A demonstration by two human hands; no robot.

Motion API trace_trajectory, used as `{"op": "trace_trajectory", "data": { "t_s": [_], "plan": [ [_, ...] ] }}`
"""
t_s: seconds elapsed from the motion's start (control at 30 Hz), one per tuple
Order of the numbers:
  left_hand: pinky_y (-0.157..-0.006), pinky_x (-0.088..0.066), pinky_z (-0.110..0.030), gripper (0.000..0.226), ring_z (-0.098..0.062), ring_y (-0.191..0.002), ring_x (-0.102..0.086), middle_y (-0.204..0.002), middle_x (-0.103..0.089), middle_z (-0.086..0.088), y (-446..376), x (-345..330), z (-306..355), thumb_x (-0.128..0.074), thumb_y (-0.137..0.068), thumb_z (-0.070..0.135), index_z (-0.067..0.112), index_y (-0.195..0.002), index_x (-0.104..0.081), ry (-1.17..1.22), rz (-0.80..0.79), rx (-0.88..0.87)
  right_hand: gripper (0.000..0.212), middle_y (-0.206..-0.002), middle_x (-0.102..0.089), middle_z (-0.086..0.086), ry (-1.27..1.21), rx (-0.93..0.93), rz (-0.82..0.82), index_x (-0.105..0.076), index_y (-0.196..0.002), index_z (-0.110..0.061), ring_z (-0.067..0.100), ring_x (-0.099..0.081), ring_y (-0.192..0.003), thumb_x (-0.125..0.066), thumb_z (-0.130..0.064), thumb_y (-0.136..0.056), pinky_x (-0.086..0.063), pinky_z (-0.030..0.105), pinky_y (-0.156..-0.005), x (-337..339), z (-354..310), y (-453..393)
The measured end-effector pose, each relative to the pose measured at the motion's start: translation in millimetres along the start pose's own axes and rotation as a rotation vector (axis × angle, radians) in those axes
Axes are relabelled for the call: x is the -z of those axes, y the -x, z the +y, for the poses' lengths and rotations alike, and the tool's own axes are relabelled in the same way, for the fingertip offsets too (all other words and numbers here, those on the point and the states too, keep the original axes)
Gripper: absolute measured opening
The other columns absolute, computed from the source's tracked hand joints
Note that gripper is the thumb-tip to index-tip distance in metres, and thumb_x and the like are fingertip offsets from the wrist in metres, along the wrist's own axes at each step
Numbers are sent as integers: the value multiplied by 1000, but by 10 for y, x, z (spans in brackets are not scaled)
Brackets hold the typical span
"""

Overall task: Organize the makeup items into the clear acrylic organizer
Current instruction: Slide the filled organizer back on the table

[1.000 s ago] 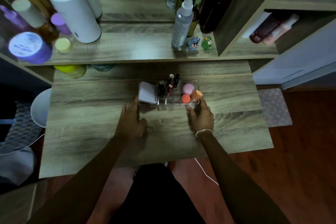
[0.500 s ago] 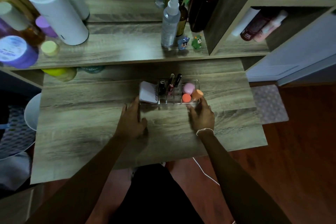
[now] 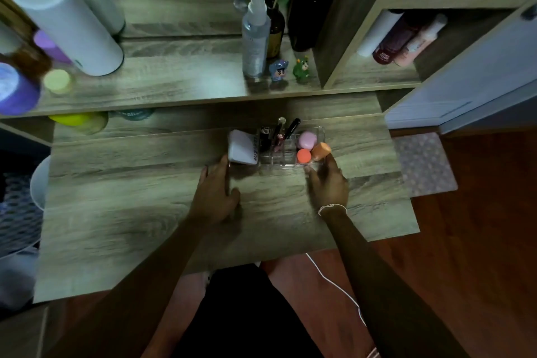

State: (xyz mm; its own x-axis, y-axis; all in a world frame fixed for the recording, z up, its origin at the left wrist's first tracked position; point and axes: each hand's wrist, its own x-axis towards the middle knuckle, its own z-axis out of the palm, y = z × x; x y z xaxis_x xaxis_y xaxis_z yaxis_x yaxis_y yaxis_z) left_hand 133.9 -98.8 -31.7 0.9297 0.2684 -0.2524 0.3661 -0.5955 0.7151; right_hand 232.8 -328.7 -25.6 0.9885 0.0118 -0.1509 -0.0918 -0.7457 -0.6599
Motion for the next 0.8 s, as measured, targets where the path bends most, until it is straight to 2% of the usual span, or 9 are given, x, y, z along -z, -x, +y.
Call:
{"op": "trace_trajectory", "data": {
  "t_s": [0.1,0.27,0.43,0.53,0.63,0.8],
  "plan": [
    [-119,-6,-46,84,-32,-140,-25,-148,-40,-11,-36,-52,23,-63,-81,17,19,-149,-14,-6,-15,2,53,-110,-67,14,12,9,25,-47,-135,-20,33,-61,-102,-66,-31,-86,-47,37,-83,19,63,-50],
    [-118,-10,-49,84,-28,-137,-31,-145,-45,-9,-65,-122,111,-65,-80,17,21,-148,-17,17,-6,-10,56,-109,-67,13,7,-11,26,-46,-135,-22,32,-62,-101,-69,-29,-84,-49,39,-83,75,140,-109],
    [-118,-17,-55,85,-30,-137,-29,-147,-41,-11,-102,-181,194,-63,-80,19,18,-149,-15,18,-44,8,54,-107,-69,12,-4,-24,57,-48,-133,-23,31,-64,-99,-70,-28,-83,-49,34,-81,127,187,-190],
    [-116,-21,-57,85,-31,-135,-31,-146,-42,-11,-110,-206,254,-64,-79,18,18,-149,-16,35,-43,4,52,-106,-70,13,-2,-2,74,-49,-133,-21,32,-65,-98,-69,-25,-84,-51,38,-84,181,223,-226],
    [-116,-20,-56,83,-30,-137,-30,-147,-41,-11,-129,-244,310,-63,-80,18,15,-149,-17,23,-53,-3,51,-108,-70,13,-33,6,87,-50,-133,-20,31,-65,-99,-68,-27,-86,-52,41,-87,230,245,-240],
    [-116,-20,-56,79,-35,-140,-23,-149,-38,-10,-144,-332,411,-61,-82,19,18,-148,-18,45,-60,37,49,-102,-70,10,-54,-11,74,-50,-132,-24,29,-65,-97,-67,-30,-86,-48,34,-85,302,305,-289]
  ]
}}
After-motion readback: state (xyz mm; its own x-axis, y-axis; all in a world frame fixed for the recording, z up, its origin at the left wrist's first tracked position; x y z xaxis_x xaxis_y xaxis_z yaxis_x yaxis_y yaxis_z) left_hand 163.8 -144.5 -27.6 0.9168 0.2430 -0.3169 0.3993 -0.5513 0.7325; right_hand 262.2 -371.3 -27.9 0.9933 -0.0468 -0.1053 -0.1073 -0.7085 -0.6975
